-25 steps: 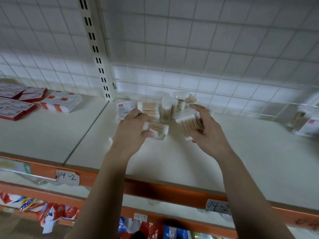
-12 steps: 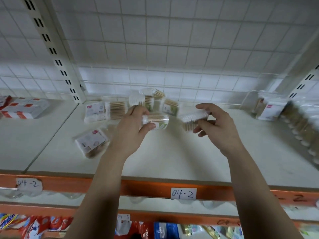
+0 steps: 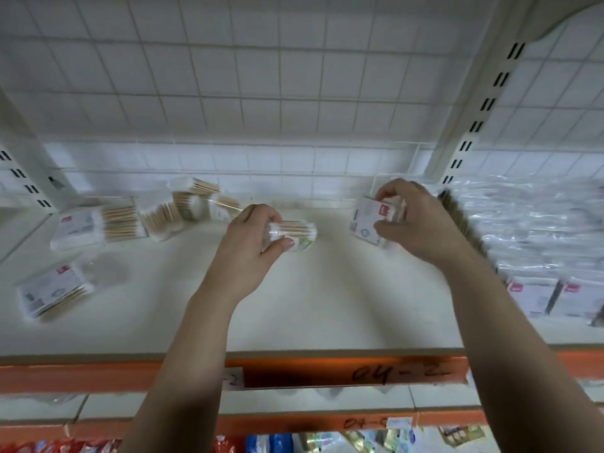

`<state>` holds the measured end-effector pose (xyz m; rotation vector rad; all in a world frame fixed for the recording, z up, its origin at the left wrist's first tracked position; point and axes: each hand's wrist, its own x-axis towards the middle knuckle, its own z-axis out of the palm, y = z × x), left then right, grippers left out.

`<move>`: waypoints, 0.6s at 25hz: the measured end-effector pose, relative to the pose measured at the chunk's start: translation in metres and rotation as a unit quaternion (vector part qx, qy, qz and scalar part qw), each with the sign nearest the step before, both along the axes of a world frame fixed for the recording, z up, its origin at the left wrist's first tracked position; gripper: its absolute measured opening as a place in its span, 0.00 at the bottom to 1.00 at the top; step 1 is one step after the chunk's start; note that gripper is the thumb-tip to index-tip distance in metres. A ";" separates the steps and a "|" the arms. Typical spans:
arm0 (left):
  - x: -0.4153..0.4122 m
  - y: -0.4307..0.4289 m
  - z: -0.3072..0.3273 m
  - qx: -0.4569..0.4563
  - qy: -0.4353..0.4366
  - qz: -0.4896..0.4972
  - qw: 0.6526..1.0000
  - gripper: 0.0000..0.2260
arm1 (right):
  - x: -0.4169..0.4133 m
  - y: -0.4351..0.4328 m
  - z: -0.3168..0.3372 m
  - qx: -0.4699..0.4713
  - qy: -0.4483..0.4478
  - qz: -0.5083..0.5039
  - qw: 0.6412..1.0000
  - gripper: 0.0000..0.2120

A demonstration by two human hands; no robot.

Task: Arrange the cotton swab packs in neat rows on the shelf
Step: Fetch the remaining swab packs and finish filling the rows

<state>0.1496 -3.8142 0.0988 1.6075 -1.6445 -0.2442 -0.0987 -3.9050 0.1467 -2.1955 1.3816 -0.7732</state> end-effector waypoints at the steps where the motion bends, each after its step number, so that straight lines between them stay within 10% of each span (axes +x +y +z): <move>1: -0.008 -0.003 0.000 -0.002 -0.003 0.000 1.000 0.12 | -0.011 -0.009 0.007 -0.001 0.022 0.000 1.000 0.18; 15: -0.080 -0.028 -0.010 -0.005 -0.017 0.023 1.000 0.13 | -0.067 -0.094 0.014 -0.084 0.370 0.123 0.917 0.14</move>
